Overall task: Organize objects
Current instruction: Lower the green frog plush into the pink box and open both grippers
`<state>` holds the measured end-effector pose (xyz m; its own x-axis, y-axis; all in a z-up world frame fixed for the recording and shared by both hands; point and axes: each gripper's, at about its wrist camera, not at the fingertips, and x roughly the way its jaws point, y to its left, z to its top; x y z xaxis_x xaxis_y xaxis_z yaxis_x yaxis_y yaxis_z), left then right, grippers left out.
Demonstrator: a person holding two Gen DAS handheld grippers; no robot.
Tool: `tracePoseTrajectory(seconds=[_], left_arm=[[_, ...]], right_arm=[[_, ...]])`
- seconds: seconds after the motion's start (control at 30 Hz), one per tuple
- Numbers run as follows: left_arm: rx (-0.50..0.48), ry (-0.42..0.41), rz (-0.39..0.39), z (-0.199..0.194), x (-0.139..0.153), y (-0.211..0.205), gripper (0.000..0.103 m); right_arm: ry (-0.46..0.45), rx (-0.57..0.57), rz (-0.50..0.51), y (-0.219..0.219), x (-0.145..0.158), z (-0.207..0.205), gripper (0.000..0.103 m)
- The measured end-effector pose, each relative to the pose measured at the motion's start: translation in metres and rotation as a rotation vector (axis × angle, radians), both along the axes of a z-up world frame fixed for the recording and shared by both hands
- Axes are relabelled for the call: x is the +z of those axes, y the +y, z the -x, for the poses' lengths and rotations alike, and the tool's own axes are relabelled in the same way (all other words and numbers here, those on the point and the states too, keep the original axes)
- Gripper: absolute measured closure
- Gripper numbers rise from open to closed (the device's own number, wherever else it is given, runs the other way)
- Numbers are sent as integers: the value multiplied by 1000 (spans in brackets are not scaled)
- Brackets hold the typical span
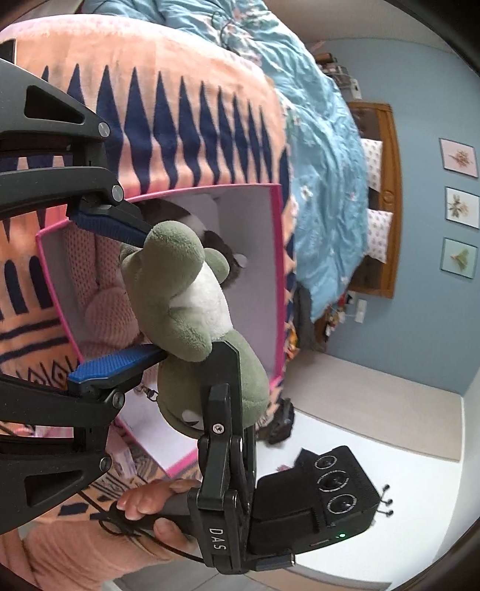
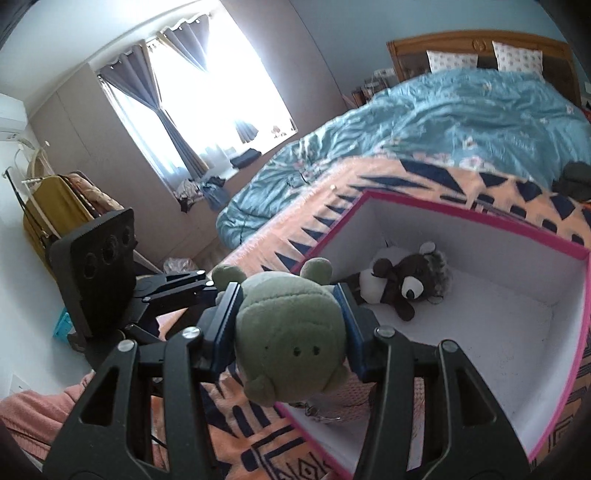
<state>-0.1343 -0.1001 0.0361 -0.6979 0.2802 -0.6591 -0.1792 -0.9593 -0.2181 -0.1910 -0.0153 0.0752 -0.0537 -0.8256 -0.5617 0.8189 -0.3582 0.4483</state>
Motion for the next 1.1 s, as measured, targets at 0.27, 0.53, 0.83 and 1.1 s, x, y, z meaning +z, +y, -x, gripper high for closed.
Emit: tracePoseTrajectory(seconds=[0.27,0.53,0.83,1.1], left_arm=[[35,-51,55,14,-19,4,51],[74,-57,154,18,-23,16,51],[78,-28,115,7,-19,15,46],[47,65,40,-26,1,19,33]], right_arm=[[-58,-19,-104,-16,-29,19,49],[-73,-127,-207,-11,-44,33,39],[-47,-110,-243,-9,-50,20,39],[-16,-99,-150,14,-29,-4,38]])
